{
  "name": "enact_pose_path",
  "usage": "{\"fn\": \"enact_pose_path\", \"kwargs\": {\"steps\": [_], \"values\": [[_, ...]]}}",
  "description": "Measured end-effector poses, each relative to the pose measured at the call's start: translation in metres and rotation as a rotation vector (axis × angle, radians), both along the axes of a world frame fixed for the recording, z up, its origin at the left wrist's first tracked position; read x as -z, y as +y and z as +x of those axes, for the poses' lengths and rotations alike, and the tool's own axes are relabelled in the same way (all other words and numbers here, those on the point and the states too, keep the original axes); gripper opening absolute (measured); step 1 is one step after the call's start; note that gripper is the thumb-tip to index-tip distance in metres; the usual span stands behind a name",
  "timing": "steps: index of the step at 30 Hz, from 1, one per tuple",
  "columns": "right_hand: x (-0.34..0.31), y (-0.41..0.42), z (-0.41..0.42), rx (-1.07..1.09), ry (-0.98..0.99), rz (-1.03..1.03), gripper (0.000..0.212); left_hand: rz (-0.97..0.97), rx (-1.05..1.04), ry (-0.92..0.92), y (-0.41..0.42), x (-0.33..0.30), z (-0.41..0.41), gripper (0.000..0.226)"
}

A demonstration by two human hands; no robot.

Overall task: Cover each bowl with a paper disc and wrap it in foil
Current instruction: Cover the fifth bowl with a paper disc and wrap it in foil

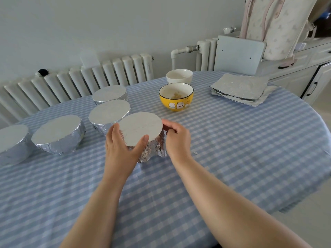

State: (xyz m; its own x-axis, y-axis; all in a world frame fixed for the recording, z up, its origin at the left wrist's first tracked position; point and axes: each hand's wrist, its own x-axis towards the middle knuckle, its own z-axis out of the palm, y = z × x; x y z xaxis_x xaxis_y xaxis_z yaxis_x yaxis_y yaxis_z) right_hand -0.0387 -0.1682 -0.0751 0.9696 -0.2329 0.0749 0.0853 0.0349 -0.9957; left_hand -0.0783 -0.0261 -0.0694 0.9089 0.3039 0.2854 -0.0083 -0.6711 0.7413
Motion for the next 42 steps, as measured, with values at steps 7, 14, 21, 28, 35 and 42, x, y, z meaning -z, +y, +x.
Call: {"fn": "enact_pose_path", "kwargs": {"steps": [7, 14, 21, 28, 35, 42], "values": [[0.002, -0.003, 0.005, -0.080, 0.034, 0.045, 0.038, 0.027, -0.043, 0.027, -0.007, -0.001, -0.004, 0.113], [0.008, -0.014, 0.024, -0.157, 0.014, -0.048, 0.020, 0.157, -0.114, 0.043, -0.006, -0.001, -0.005, 0.103], [0.008, -0.017, 0.026, -0.185, 0.048, -0.054, 0.014, 0.263, 0.043, -0.014, 0.011, -0.001, 0.001, 0.094], [0.008, -0.019, 0.028, -0.257, 0.149, 0.135, 0.008, 0.107, 0.093, 0.032, 0.010, -0.001, 0.003, 0.099], [0.012, -0.031, 0.039, -0.416, 0.191, 0.195, 0.022, 0.082, 0.093, 0.012, 0.010, 0.001, 0.004, 0.093], [0.011, -0.037, 0.042, -0.502, 0.222, 0.254, 0.024, 0.085, 0.084, -0.011, 0.012, 0.003, 0.006, 0.093]]}}
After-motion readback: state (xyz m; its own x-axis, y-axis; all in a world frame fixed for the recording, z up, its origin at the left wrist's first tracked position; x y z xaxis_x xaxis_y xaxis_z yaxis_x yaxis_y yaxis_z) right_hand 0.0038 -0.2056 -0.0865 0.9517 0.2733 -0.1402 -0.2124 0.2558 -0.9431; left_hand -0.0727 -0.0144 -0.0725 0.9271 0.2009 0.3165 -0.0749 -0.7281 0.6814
